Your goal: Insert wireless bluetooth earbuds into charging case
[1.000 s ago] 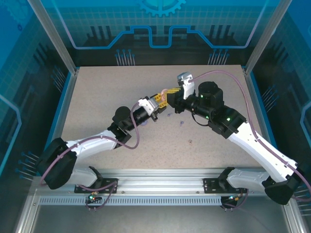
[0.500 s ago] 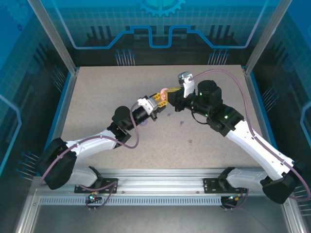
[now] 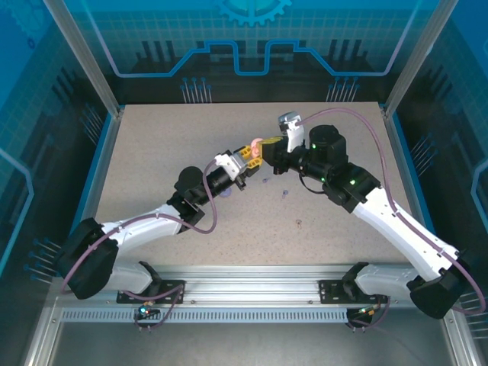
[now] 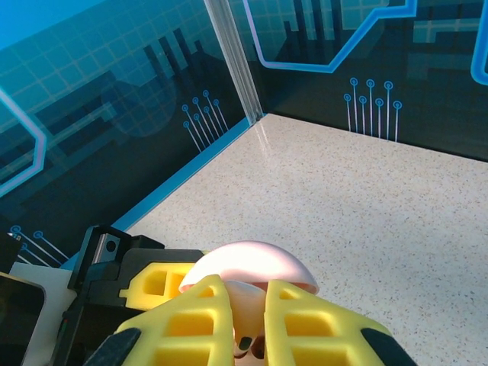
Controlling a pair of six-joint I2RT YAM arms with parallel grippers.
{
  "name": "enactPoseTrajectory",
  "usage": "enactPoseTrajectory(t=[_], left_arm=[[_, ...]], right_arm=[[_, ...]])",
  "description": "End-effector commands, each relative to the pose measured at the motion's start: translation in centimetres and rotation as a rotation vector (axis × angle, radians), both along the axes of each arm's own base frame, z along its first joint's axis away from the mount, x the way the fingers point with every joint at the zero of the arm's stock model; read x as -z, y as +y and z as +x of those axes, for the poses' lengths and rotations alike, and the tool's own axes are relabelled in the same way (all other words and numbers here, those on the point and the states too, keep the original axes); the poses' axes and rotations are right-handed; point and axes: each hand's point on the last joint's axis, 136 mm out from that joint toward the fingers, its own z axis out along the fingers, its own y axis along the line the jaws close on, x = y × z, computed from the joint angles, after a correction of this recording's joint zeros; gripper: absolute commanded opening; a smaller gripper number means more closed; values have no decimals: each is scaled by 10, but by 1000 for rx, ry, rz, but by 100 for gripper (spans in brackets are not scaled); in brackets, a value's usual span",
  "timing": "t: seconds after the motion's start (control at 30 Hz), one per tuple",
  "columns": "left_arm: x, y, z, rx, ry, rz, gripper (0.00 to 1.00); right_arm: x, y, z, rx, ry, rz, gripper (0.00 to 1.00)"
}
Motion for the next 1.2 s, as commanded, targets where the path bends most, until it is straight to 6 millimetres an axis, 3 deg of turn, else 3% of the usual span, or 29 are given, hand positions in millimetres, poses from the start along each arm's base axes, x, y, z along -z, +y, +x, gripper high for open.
enactPoseTrajectory(t=[0.0,0.33,0.4,0.47,0.53,0.6,0.73,1.0,1.1,1.17], left_arm=[[-29,8,-9,9,-59,-64,0],[-33,10,-9,7,-44,-89,0],[-34,10,-9,6,-43,-90,0],[-34,10,-9,8,-41,-91,0],[-33,10,-8,7,-38,-89,0],[-31,9,-8,9,-33,-86,0],[-27,9,-8,9,-22,-81,0],[-22,9,-8,5,-16,-75,0],[-20,10,-8,4,-16,-72,0],[-19,11,-9,1,-16,-73,0]], right_arm=[[16,3,-1,-40,34,-36,9],[38,8,-17,-164,40,-154,9],[40,9,-17,-173,48,-164,13],[41,8,-15,-165,61,-169,24],[38,6,-12,-143,62,-152,44],[32,1,-10,-118,62,-135,51],[17,-8,-9,-92,64,-80,58],[-35,-34,-24,-93,44,117,76],[-38,-49,-25,-41,71,160,78],[-25,-65,-19,60,125,159,78]])
